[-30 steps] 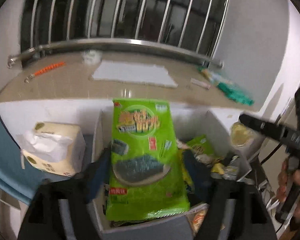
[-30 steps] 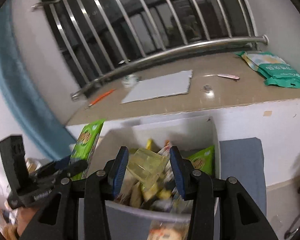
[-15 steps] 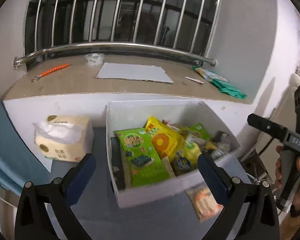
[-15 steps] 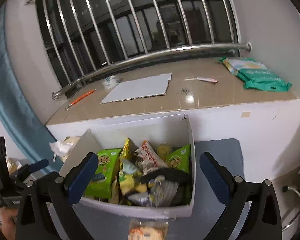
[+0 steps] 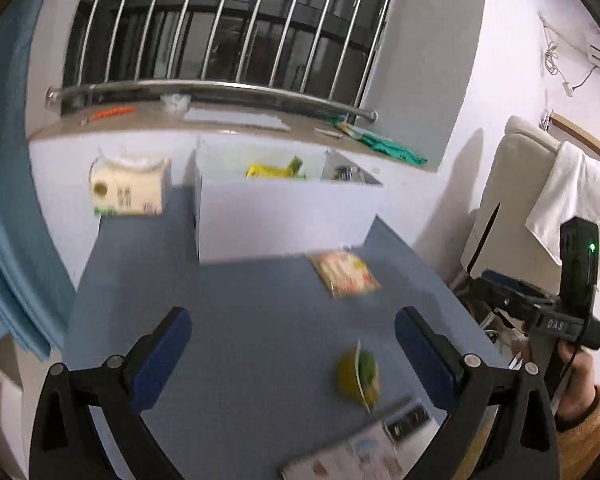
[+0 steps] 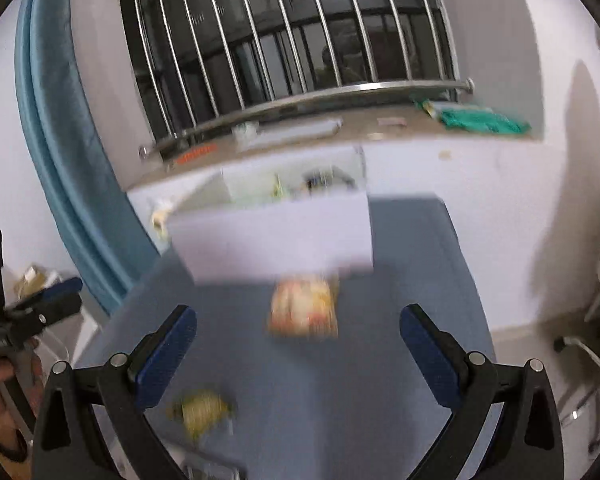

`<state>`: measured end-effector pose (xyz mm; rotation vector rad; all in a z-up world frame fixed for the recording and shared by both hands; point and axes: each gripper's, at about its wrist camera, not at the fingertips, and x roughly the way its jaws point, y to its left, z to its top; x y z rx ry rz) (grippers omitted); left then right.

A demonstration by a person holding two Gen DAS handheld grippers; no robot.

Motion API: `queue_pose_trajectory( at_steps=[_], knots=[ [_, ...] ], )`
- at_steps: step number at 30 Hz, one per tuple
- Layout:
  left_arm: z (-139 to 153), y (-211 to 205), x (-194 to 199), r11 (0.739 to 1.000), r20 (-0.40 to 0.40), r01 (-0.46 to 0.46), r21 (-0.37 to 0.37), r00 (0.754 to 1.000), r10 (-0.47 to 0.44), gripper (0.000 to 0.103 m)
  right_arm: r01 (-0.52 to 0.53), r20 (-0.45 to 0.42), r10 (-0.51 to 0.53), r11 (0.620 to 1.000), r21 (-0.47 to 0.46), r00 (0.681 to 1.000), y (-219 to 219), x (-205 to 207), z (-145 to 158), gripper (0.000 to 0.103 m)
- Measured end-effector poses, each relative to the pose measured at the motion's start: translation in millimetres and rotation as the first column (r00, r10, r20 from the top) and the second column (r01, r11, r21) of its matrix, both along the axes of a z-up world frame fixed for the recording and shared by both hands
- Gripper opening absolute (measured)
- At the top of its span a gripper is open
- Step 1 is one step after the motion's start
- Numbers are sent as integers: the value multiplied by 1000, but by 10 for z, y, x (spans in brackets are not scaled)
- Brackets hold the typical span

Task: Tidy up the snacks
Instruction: 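Grasp the round bread package with the right tool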

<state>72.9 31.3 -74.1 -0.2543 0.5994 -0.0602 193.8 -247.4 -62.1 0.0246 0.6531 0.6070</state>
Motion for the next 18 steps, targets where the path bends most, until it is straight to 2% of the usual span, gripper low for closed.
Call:
queue_pose_trajectory(
  at_steps=[4,8,11,18],
  knots=[
    [-91,-103,-115,999,-12,24,-30,1000,-24,103,31,-36,-31,999,10,999,-115,-225,-196,103],
    [-96,-228,-150,999,-10,51,11,999,-50,103,15,-39,-17,998,-57,999,-5,-229,-302,103],
    [-146,-280,-149,998,-24,71,-2,997,-71,103,-9,-69,5,999,-49,998,110,-127,-369,103],
    [-301,-394,-162,994,-67,106,-13,992,-106,103,-45,-107,27,985,-166,994,646,447,-581,103]
  ],
)
